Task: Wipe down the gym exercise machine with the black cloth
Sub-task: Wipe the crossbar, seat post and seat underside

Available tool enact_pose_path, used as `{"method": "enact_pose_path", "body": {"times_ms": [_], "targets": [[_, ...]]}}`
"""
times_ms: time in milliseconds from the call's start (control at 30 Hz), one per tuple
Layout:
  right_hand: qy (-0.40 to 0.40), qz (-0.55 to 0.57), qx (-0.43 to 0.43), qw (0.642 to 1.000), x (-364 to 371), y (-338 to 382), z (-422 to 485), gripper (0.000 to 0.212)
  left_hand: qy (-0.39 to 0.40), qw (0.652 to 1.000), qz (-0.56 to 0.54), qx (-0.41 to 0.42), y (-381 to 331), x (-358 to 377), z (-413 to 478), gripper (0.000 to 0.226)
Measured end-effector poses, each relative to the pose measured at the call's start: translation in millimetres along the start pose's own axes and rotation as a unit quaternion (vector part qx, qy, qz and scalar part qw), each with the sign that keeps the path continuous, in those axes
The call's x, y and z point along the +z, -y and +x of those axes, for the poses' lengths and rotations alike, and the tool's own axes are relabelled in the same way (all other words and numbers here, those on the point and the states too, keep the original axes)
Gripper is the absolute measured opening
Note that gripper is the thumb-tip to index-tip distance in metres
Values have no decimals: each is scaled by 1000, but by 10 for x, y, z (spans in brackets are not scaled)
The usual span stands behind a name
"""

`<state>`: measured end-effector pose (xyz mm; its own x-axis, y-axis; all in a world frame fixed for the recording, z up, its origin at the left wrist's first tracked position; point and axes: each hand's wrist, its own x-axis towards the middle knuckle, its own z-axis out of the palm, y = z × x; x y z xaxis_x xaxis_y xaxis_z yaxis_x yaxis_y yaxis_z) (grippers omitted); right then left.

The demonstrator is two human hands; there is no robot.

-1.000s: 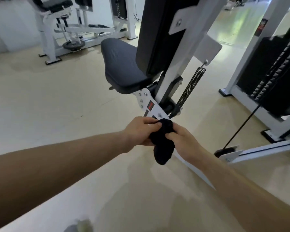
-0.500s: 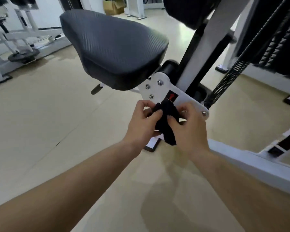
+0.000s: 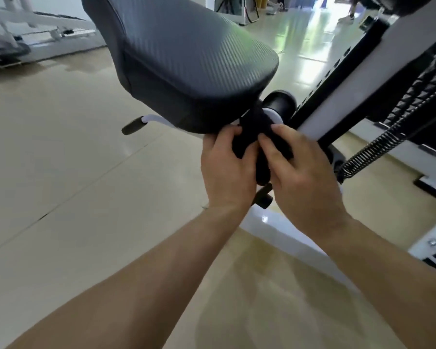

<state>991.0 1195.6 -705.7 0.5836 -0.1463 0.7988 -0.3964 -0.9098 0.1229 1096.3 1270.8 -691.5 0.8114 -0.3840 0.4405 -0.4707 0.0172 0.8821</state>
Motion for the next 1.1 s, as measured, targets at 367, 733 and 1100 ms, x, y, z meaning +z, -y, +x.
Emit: {"method": "enact_pose_path", "body": {"times_ms": [367,733,1100], "targets": [[19,-122,-101,987,-172,-312,-378,28,70,990,16,-125,57,140,-453,12],[5,-142,-96,985,-267,-368,-226,35,59,996,20,-60,-55,87,-247,22],[63,-45,-10,997,-411,-365,-322,41,128,983,-67,-113,-116,-77,-454,18]]}}
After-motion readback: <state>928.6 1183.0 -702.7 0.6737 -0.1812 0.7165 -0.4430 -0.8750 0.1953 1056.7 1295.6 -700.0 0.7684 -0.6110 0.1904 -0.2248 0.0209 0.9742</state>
